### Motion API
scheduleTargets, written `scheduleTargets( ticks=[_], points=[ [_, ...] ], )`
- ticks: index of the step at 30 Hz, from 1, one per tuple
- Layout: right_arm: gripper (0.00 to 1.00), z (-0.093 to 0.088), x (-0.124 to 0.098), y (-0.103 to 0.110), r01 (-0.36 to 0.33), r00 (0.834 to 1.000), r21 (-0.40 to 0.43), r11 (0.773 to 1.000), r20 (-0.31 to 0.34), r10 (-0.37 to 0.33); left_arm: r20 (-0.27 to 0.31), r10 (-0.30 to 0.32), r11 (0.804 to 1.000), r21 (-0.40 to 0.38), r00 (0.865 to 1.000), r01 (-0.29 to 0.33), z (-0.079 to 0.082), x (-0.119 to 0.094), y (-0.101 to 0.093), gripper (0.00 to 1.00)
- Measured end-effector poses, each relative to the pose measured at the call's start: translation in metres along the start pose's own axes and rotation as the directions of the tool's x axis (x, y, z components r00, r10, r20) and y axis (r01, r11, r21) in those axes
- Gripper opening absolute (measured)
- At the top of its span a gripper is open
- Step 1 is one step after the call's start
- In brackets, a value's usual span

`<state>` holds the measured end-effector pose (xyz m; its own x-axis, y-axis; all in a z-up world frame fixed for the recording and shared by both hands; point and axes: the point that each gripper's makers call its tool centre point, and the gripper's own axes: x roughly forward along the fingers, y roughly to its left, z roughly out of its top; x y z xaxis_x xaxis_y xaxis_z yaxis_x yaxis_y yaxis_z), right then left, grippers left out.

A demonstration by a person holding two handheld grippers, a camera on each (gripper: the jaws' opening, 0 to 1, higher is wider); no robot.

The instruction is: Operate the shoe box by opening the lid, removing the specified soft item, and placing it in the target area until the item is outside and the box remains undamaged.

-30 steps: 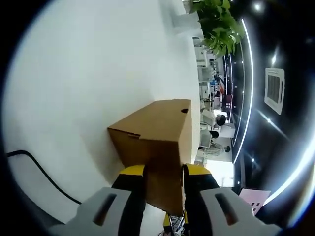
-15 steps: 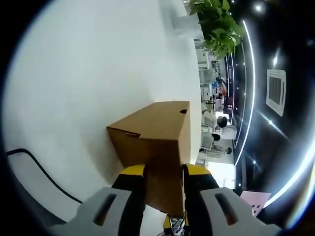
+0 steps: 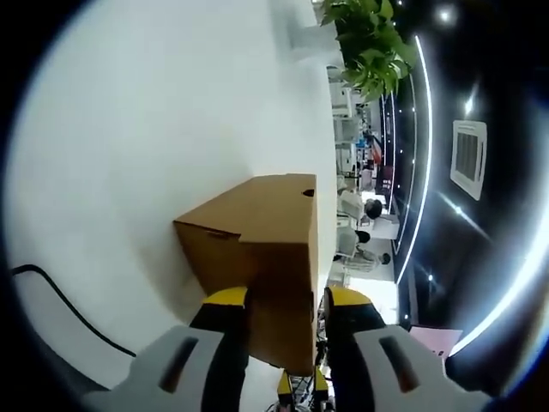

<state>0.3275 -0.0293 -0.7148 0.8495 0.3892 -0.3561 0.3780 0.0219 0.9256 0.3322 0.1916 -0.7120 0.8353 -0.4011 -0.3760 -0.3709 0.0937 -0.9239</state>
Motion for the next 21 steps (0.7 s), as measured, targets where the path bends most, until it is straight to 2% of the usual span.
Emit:
scheduleTargets(
  ticks=[3,5,10,11,13,16,21],
  points=[
    [0.25,0.000,-0.002,0.003,-0.033,0.999,-0.011,0.999,-0.008,0.033,-0.016,-0.020,0.999,0.032,1.000,0.021,-0.003,-0.001,-0.007,0.38],
    [0.25,0.000,-0.002,0.004,-0.046,0.999,-0.025,0.999,-0.013,0.045,-0.039,-0.030,0.996,0.081,0.999,0.034,-0.004,-0.001,-0.011,0.42],
    [0.26,0.000,-0.002,0.005,-0.062,0.998,-0.065,0.996,-0.024,0.061,-0.082,-0.055,0.986,0.154,0.995,0.068,-0.012,-0.003,-0.021,0.53],
    [0.27,-0.001,-0.002,0.005,-0.072,0.997,-0.124,0.990,-0.040,0.068,-0.076,-0.058,0.987,0.145,0.995,0.069,-0.012,-0.004,-0.023,0.56],
    [0.27,-0.002,-0.003,0.006,-0.088,0.996,-0.168,0.982,-0.046,0.081,-0.067,-0.073,0.987,0.138,0.995,0.082,-0.013,-0.003,-0.027,0.61],
    [0.32,-0.003,-0.003,0.009,-0.106,0.994,-0.160,0.981,-0.040,0.101,-0.062,-0.078,0.985,0.147,0.995,0.087,-0.014,-0.003,-0.029,0.64],
    [0.37,-0.007,-0.004,0.014,-0.123,0.991,-0.238,0.963,-0.072,0.109,-0.066,-0.099,0.984,0.141,0.993,0.108,-0.012,-0.003,-0.033,0.69]
  ],
)
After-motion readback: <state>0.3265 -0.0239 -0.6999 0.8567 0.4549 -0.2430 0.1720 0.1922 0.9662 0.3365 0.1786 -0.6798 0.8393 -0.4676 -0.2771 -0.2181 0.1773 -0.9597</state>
